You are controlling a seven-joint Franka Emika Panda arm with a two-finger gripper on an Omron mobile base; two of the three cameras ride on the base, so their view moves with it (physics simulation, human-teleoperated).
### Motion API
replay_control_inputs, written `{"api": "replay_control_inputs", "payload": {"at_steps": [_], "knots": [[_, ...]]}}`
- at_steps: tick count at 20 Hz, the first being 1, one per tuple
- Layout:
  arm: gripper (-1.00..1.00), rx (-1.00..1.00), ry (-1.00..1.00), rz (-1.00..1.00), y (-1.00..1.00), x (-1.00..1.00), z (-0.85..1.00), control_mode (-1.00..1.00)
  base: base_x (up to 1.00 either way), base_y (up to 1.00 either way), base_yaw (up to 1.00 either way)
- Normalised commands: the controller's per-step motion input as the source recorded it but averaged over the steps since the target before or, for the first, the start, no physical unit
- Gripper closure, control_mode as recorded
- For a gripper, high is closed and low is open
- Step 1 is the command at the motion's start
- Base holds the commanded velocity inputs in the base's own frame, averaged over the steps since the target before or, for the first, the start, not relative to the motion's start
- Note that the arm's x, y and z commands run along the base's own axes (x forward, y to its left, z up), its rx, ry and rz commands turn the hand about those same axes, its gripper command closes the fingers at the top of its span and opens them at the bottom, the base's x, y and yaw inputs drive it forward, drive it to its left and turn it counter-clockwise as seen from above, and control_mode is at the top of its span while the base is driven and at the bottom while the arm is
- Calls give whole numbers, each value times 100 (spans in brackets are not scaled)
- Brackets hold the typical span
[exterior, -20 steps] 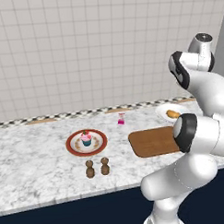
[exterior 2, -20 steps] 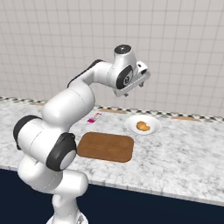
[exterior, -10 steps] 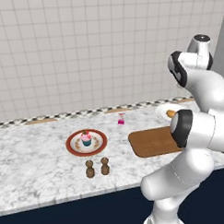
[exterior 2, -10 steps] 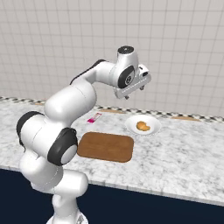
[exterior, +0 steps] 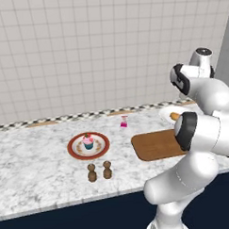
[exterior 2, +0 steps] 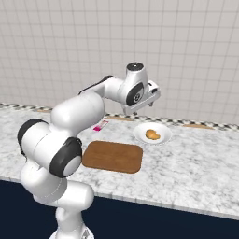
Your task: From the different types of pastries on the counter, select a croissant and place it on the cutting board. Then retrieve a jar of jam from the cabinet and place it alongside the croissant on the cutting board.
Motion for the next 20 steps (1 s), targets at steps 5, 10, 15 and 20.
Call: {"api": "replay_control_inputs", "payload": {"at_steps": [5, 10, 15, 20], "knots": [[-100, 0, 0, 1, 0, 17, -58, -100, 0, 0, 0], [-100, 0, 0, 5, 0, 56, -45, -100, 0, 0, 0], [-100, 0, 0, 8, -9, 36, -31, -100, 0, 0, 0], [-100, 0, 0, 10, -29, 37, -24, -100, 0, 0, 0]]}}
